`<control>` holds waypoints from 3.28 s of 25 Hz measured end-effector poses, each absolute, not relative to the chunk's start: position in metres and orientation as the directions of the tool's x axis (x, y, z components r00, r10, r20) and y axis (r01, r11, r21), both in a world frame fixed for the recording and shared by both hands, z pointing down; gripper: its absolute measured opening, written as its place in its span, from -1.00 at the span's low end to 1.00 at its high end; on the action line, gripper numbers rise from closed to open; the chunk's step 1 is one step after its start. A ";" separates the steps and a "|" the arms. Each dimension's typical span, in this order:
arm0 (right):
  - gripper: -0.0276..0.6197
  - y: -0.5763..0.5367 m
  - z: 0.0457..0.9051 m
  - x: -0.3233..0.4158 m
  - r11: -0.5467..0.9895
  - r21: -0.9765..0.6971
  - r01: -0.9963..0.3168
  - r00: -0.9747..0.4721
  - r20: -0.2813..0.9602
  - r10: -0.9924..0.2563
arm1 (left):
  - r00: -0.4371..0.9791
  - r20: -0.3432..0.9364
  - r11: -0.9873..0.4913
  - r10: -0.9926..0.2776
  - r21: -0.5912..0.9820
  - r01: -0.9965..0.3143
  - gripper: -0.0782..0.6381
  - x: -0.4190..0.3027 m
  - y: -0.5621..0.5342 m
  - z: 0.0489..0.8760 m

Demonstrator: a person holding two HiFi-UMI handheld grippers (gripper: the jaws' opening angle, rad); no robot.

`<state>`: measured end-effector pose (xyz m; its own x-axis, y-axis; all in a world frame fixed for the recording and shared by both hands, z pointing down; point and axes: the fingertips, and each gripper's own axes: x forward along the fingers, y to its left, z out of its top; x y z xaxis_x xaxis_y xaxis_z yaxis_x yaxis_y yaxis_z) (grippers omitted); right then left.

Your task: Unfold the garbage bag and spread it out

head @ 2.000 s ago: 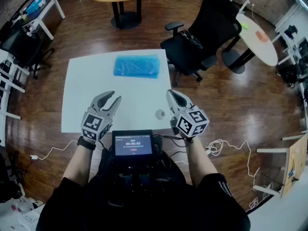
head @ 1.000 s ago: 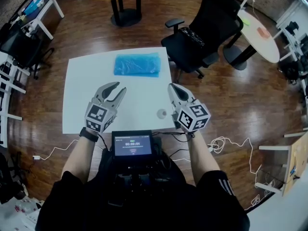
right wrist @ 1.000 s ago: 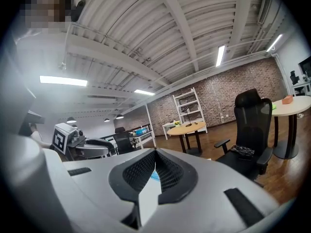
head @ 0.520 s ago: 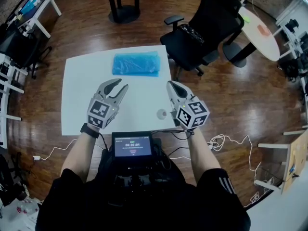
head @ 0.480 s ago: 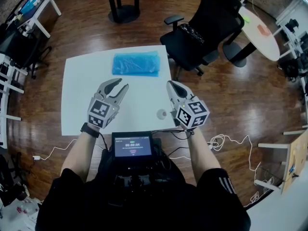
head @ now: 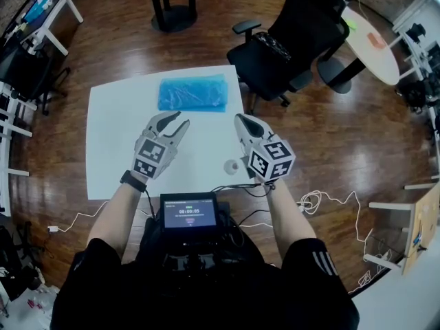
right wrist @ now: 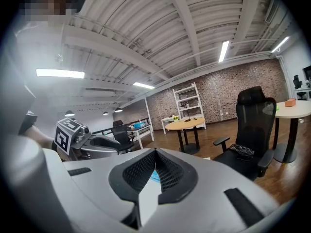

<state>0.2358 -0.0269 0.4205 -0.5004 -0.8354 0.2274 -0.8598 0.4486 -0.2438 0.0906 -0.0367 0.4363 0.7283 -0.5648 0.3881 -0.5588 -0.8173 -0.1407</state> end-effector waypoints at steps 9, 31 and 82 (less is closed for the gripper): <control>-0.85 -0.050 0.434 0.228 0.449 -0.246 -0.859 -0.504 0.252 -0.826 | 0.728 0.447 -0.845 -0.520 -0.147 -0.514 -0.42 0.111 -0.062 0.468; -0.81 -0.097 0.518 0.238 0.379 -0.214 -0.900 -0.435 0.391 -0.811 | 0.714 0.559 -0.893 -0.421 -0.118 -0.433 -0.37 0.179 -0.126 0.535; -0.36 -0.170 0.713 0.259 0.237 -0.015 -0.971 -0.170 0.741 -0.650 | 0.525 0.836 -0.977 -0.162 -0.063 -0.202 -0.28 0.234 -0.177 0.715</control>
<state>0.2589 -0.1696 0.7131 -0.1701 -0.6501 0.7406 -0.9715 0.2366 -0.0155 0.2342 -0.1772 0.7151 0.5247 -0.1622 0.8357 -0.2017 -0.9774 -0.0632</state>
